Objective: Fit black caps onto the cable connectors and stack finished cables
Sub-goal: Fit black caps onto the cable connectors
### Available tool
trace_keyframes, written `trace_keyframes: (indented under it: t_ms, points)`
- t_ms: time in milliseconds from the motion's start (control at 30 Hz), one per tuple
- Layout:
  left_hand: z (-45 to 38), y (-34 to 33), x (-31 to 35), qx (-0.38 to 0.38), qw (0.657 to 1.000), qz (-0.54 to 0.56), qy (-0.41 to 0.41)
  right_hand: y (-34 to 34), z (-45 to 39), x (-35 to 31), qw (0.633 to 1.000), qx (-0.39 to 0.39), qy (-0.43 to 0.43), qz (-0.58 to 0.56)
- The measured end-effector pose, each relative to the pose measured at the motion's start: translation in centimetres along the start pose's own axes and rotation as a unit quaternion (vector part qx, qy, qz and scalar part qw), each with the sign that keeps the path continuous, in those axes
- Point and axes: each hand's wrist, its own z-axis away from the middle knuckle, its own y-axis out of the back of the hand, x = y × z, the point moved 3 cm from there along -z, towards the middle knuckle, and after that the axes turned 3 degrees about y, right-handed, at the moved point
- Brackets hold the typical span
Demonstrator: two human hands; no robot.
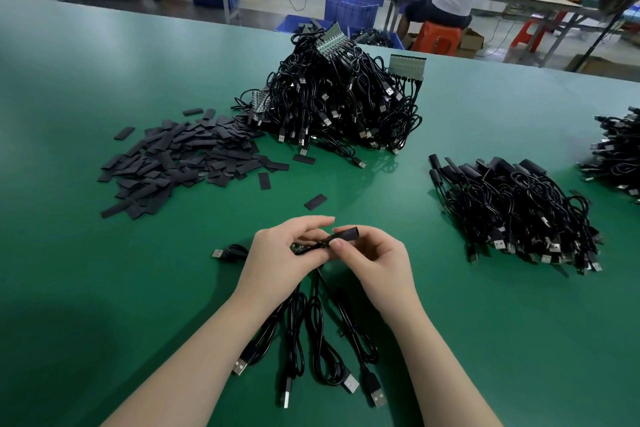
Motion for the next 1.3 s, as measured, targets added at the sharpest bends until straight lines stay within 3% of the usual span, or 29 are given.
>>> trace_keyframes:
  t_ms: [200,400,667,933,1300]
  points:
    - [0.0,0.0,-0.1,0.025,0.999,-0.036,0.001,0.2,-0.1,0.0,1.000,0.017,-0.003,0.000]
    - [-0.1,0.0,0.1,-0.008,0.999,-0.031,-0.024,0.4,-0.2,0.2,0.998,0.051,-0.003,-0.022]
    - [0.0,0.4,0.5,0.028,0.989,-0.138,-0.049,0.4,-0.1,0.2,0.998,0.052,-0.013,-0.033]
    - [-0.1,0.1,0.6,0.008,0.992,-0.103,-0.068,0.8,-0.3,0.3,0.997,0.068,-0.013,-0.040]
    - [0.0,0.2,0.5,0.018,0.994,-0.082,-0.070,0.8,-0.2,-0.2,0.999,0.028,0.000,-0.026]
